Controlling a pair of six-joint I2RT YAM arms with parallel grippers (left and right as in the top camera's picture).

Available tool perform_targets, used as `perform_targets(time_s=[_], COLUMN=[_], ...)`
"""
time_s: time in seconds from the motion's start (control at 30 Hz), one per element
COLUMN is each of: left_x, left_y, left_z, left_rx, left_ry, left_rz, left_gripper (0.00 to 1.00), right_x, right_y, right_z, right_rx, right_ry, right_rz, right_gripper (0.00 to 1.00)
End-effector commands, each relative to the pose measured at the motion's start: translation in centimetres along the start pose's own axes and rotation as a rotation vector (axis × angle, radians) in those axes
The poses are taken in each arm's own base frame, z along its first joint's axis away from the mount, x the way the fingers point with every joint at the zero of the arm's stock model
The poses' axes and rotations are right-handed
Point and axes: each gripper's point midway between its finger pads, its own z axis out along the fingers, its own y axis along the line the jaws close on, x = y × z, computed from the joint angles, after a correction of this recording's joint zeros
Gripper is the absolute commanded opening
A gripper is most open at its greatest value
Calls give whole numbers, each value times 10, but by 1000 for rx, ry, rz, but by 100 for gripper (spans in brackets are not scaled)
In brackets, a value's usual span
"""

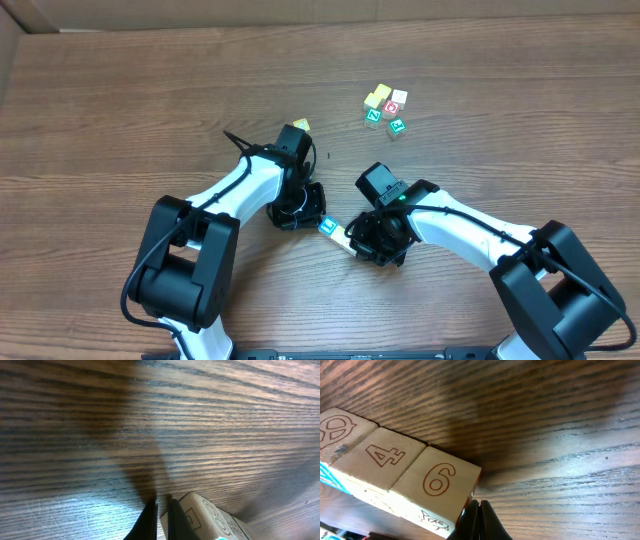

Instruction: Flip 3 blocks

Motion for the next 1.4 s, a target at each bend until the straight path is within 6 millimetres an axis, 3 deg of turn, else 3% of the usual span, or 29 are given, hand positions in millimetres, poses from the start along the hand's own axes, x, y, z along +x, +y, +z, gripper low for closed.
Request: perform_targets(time_s=[0.0, 0.27, 0.53, 0.87, 1.1, 1.37], left_x=[4, 1, 1, 5, 18, 13], left_y=[-6, -7, 6, 32, 28, 22], left_z=[1, 1, 0, -11, -9, -7], left_rx=[23, 27, -25, -19, -36, -24], left_ry=[11, 1, -2, 56, 97, 74], left_rz=[26, 30, 11, -104, -93, -85], left_gripper=[4, 4, 4, 4, 4, 4], right_x=[6, 7, 12, -19, -19, -13], right_y=[7, 4, 5, -15, -9, -4], right_z=[-1, -1, -5, -24, -22, -16], right_rx=[-19, -9, -26, 28, 17, 19], right_ry=[15, 20, 65, 3, -14, -25], right_rz=[-6, -5, -57, -32, -56, -56], right_gripper=[4, 4, 6, 6, 4, 4])
